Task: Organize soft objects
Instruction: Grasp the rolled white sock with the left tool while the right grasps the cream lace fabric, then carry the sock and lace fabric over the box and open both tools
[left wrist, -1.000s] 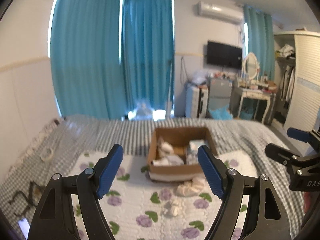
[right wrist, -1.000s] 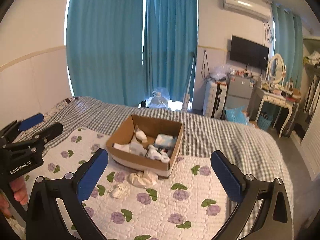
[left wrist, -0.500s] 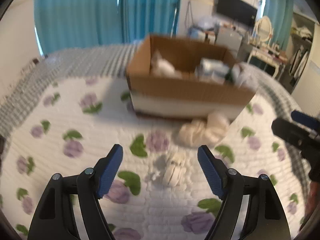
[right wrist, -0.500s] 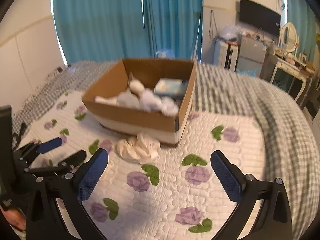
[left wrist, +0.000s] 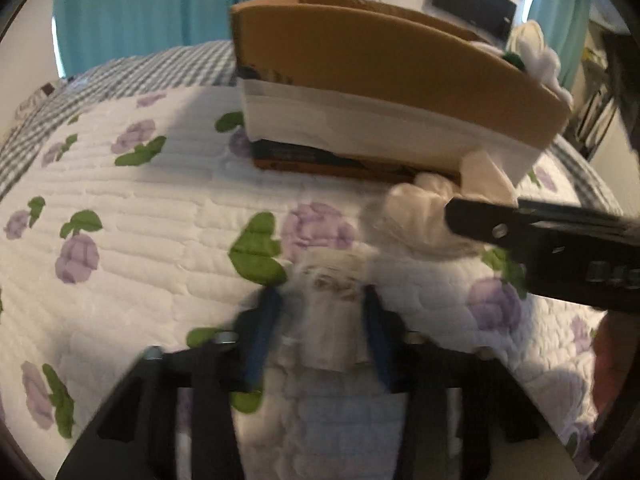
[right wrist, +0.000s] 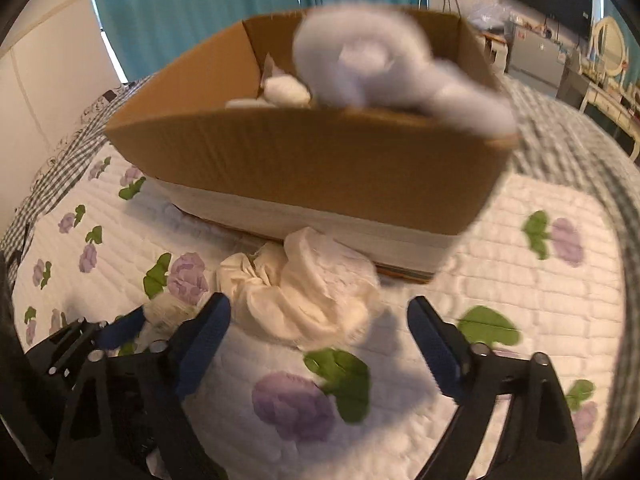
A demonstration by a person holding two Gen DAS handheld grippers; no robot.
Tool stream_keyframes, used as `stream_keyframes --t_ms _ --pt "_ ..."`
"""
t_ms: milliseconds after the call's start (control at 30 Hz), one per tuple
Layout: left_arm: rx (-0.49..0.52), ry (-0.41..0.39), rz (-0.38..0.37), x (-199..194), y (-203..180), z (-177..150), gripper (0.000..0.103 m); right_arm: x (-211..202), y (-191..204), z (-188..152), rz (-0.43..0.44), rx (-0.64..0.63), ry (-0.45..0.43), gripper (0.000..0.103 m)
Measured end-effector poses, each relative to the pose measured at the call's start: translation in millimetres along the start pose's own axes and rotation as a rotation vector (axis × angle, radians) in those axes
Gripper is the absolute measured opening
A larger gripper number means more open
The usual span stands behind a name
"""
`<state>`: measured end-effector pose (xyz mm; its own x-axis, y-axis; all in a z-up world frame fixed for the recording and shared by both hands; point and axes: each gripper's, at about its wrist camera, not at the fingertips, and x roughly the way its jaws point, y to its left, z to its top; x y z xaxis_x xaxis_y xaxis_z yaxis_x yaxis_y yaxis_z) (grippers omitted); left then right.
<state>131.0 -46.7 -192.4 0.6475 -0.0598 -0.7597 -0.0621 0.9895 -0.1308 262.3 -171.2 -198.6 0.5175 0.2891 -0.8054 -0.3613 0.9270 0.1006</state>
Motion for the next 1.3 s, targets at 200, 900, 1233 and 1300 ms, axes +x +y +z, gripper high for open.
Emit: stream_keyframes --t_ms 200,900,1233,1300 --pt "0.008 -0.006 -0.021 -6.7 3.4 1.5 0.027 7.7 9.9 -2.1 -0.02 -0.014 0.006 0.025" --pt "0.129 -0.255 -0.058 -157.6 7.5 74.5 0.027 -180.1 58.0 15.3 -0.109 -0.116 -0.265 0.022" --pt "0.222 -0.38 -0.044 -186.9 -3.3 150.4 0.027 -232.2 55.5 74.2 -0.118 -0.072 -0.393 0.022" --pt "0.236 -0.39 -0.053 -177.0 -6.4 166.0 0.027 -227.6 50.1 91.8 -0.118 -0.052 -0.4 0.022"
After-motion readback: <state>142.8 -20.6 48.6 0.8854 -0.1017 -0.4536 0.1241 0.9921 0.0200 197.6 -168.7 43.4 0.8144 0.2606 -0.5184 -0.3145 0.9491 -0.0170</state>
